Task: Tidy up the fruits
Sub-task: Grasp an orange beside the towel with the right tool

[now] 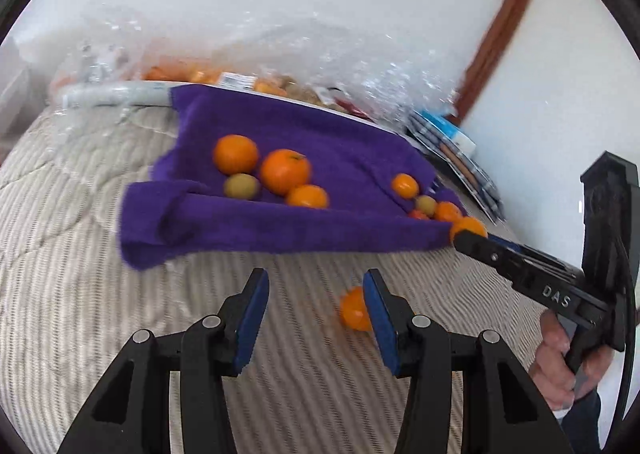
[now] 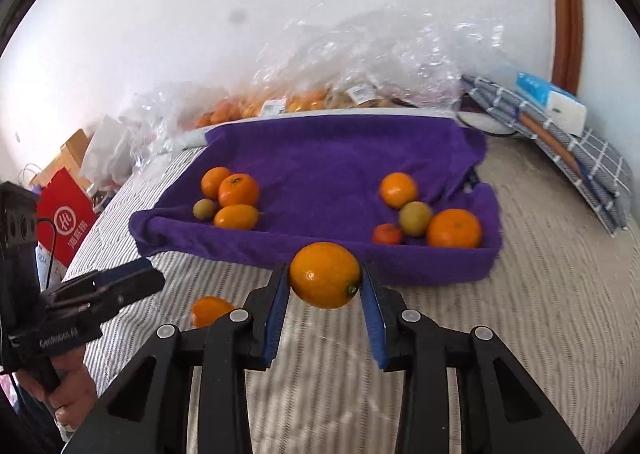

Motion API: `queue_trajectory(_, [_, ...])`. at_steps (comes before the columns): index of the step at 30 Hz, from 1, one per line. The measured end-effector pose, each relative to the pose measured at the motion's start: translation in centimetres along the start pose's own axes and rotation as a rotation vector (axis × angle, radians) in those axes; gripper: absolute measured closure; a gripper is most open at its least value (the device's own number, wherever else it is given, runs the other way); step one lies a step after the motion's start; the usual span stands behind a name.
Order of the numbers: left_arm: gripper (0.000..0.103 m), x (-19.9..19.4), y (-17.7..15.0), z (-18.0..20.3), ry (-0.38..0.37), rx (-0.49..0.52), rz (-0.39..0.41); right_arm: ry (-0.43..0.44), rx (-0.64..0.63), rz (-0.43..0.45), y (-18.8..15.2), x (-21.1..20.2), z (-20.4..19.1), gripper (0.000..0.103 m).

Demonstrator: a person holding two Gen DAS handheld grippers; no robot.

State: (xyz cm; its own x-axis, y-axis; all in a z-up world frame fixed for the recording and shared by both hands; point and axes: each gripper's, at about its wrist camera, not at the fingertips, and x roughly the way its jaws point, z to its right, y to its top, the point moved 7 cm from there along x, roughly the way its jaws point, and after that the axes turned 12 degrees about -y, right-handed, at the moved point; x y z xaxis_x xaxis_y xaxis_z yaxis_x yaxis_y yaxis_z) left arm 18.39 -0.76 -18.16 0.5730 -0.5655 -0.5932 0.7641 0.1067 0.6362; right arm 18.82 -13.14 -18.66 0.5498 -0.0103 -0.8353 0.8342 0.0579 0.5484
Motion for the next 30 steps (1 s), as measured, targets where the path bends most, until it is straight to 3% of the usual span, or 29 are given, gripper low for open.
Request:
queue_trajectory(11, [0.055,4.0,-1.6,2.8,0.017,0.05,-0.117,-0.052,0.04,0.007,-1.1,-0.8,5.0,0.067])
queue_trajectory(14, [0.069,4.6,-2.0,3.0,0.055,0.081,-0.145,-0.052,0.045,0.005,-1.2,-0.7,5.5,0.067])
queue_trajectory(17, [0.069,4.5,-2.2,3.3,0.05,0.105,-0.152,-0.056,0.047,0.007,-1.3,-0.7,5.8,0.067])
queue_trajectory(23, [0.069,2.7,-0.4,2.8,0.054,0.083,-0.09,-0.059,0.038,0.021,-0.4,-0.8,5.8,0.067])
queue_trajectory(30, [0.069,-0.8,4.2,0.2,0.133,0.043,0.025,-0.069,0.044,0.066,2.4,-1.2,6.2,0.067])
